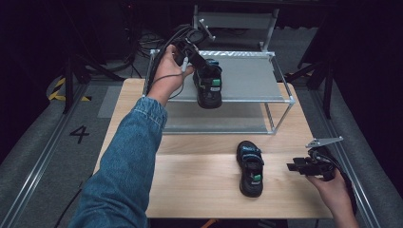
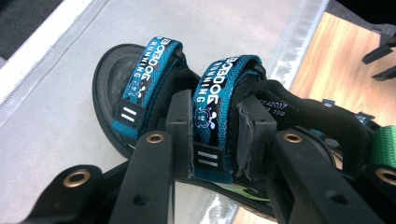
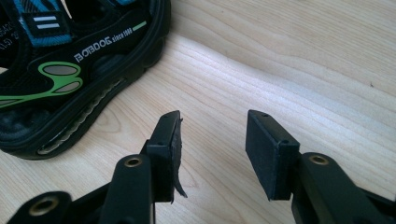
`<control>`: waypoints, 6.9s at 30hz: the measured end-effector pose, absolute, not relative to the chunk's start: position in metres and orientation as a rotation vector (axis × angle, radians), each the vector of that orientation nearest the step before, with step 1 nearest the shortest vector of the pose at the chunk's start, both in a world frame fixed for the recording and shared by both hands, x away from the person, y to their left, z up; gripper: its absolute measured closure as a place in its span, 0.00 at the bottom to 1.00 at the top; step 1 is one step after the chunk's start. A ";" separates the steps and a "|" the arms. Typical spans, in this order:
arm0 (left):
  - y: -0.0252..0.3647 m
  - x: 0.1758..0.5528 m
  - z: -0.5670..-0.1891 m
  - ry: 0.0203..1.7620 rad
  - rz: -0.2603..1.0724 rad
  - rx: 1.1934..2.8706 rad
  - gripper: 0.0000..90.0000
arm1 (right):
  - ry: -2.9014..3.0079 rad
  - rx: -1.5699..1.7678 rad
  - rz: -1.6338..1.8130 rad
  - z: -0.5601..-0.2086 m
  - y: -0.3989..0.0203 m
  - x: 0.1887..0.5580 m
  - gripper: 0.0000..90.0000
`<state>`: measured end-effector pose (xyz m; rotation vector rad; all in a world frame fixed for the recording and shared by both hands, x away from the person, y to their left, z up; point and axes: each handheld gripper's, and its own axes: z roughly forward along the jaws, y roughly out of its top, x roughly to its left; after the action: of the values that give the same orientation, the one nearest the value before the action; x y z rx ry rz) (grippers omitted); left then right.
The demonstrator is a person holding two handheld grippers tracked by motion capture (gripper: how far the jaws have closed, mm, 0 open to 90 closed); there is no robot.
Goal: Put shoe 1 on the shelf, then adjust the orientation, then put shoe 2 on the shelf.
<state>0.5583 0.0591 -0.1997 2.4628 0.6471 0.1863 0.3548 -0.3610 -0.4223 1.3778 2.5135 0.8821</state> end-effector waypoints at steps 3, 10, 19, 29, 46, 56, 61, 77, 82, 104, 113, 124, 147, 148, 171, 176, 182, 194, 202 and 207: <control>0.061 0.564 -0.202 0.655 0.176 2.468 0.78 | 2.511 1.384 0.886 -0.423 -0.364 0.354 0.62; 0.064 0.574 -0.209 0.664 0.156 2.476 0.78 | 2.506 1.403 0.885 -0.424 -0.367 0.351 0.62; 0.065 0.584 -0.218 0.696 0.141 2.455 0.77 | 2.515 1.401 0.898 -0.425 -0.366 0.352 0.61; 0.073 0.574 -0.207 0.819 0.237 2.377 0.48 | 2.509 1.403 0.920 -0.422 -0.367 0.353 0.61; 0.091 0.492 -0.184 0.674 0.192 2.333 0.60 | 2.541 1.371 0.921 -0.421 -0.351 0.363 0.61; 0.070 0.460 -0.221 0.588 0.099 2.411 0.91 | 2.541 1.369 0.915 -0.421 -0.349 0.362 0.61; 0.064 0.461 -0.239 0.602 0.064 2.413 0.93 | 2.545 1.372 0.910 -0.422 -0.349 0.362 0.61; 0.069 0.486 -0.262 0.711 -0.006 2.366 1.00 | 2.552 1.372 0.900 -0.424 -0.348 0.362 0.61; 0.068 0.496 -0.265 0.733 0.053 2.386 1.00 | 2.554 1.369 0.899 -0.424 -0.348 0.362 0.61; 0.072 0.510 -0.265 0.719 0.010 2.338 0.80 | 2.564 1.373 0.888 -0.426 -0.346 0.362 0.61; 0.089 0.469 -0.254 0.694 0.059 2.355 0.67 | 2.563 1.361 0.878 -0.421 -0.343 0.362 0.60; 0.128 0.414 -0.271 0.745 0.162 2.343 0.59 | 2.575 1.262 0.900 -0.395 -0.328 0.359 0.59; 0.195 0.381 -0.353 0.934 0.165 2.352 0.44 | 2.711 1.097 0.896 -0.366 -0.275 0.360 0.58; 0.196 0.381 -0.356 0.948 0.173 2.351 0.44 | 2.735 1.089 0.871 -0.366 -0.270 0.361 0.58; 0.217 0.389 -0.381 1.018 0.160 2.395 0.42 | 2.870 0.989 0.683 -0.398 -0.229 0.390 0.64; 0.215 0.396 -0.385 1.002 0.135 2.412 0.41 | 2.897 0.929 0.610 -0.405 -0.221 0.391 0.67; 0.213 0.402 -0.388 0.996 0.117 2.413 0.41 | 2.881 0.930 0.582 -0.406 -0.219 0.391 0.75; 0.215 0.402 -0.392 1.018 0.104 2.415 0.41 | 2.866 0.808 0.567 -0.392 -0.211 0.387 0.77; 0.222 0.402 -0.406 1.061 0.075 2.388 0.41 | 2.885 0.836 0.635 -0.367 -0.205 0.391 0.77; 0.229 0.401 -0.410 1.093 0.060 2.355 0.41 | 2.873 0.816 0.643 -0.344 -0.197 0.394 0.76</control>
<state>0.4008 0.2292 -0.4102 2.3547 1.0931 0.0601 0.3943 -0.1970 -0.3442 0.8155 2.8732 0.6429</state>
